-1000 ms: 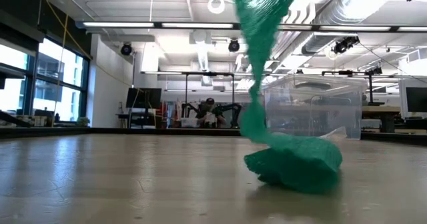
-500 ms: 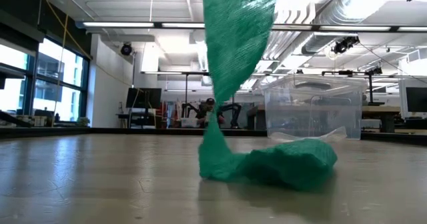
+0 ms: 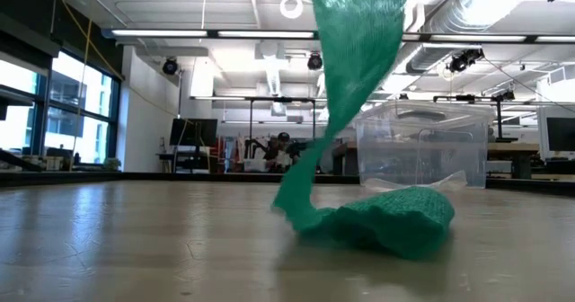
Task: Roll bandage
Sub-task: Roll the green bandage
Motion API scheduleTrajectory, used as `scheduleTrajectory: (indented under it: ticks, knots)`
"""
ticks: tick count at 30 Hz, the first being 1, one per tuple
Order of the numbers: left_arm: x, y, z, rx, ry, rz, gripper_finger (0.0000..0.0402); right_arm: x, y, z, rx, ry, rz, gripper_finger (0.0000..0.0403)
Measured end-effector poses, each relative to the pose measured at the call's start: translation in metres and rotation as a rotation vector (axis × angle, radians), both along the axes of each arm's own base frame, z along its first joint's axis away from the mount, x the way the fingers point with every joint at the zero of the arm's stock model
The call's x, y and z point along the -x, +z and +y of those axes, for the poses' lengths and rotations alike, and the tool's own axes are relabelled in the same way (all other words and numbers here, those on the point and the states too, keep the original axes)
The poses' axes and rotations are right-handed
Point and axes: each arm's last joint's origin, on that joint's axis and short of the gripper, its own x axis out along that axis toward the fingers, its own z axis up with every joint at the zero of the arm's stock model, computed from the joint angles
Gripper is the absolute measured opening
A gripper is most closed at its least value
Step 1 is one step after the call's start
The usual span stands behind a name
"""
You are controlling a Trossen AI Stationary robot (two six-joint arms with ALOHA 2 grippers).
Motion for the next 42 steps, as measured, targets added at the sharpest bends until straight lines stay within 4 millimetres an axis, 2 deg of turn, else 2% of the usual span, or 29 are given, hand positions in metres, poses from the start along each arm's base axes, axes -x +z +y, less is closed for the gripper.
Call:
scheduleTrajectory:
  ticks: [8, 15, 22, 34, 42]
  knots:
    - [0.010, 0.006, 0.002, 0.015, 0.003, -0.016, 0.0135, 0.001, 0.001, -0.001, -0.001, -0.003, 0.000, 0.0000]
    - [0.002, 0.004, 0.004, 0.070, -0.070, -0.032, 0.0135, 0.001, 0.000, -0.002, -0.005, -0.029, 0.003, 0.0000]
    - [-0.008, 0.000, 0.010, 0.126, -0.045, -0.037, 0.0135, 0.001, -0.002, -0.003, -0.037, -0.048, 0.033, 0.0000]
    - [-0.014, -0.005, 0.018, 0.255, -0.028, -0.023, 0.0135, 0.000, -0.004, -0.003, -0.039, -0.053, 0.056, 0.0000]
    - [-0.020, -0.006, 0.029, 0.393, -0.076, -0.043, 0.0104, -0.003, -0.006, -0.002, -0.036, -0.054, 0.063, 0.0000]
